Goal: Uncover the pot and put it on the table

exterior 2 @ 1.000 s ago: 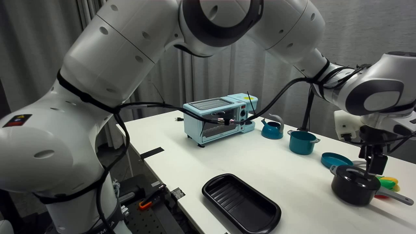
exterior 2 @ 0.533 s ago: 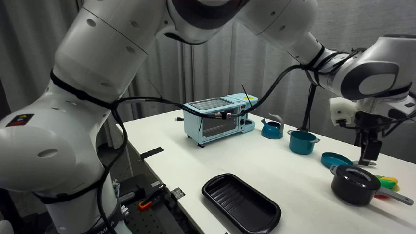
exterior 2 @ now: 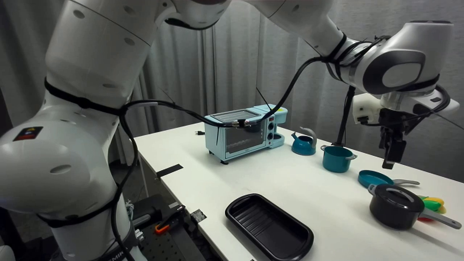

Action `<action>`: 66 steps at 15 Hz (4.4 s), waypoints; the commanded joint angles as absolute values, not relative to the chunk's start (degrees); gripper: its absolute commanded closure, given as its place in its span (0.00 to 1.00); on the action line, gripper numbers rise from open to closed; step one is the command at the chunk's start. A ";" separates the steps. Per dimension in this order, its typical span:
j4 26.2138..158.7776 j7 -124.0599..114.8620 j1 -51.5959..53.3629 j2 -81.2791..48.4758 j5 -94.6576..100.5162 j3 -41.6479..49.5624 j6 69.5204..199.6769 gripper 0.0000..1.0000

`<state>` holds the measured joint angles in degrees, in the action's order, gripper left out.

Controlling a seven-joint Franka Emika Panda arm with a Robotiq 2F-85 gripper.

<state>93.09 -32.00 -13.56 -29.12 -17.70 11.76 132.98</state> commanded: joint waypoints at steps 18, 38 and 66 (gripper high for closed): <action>87.52 -38.81 -12.61 -40.70 -17.99 12.13 142.21 0.00; 86.66 -42.00 -13.44 -42.61 -18.19 12.99 144.38 0.97; 109.09 -31.60 -14.58 -18.31 -19.85 11.49 148.80 0.96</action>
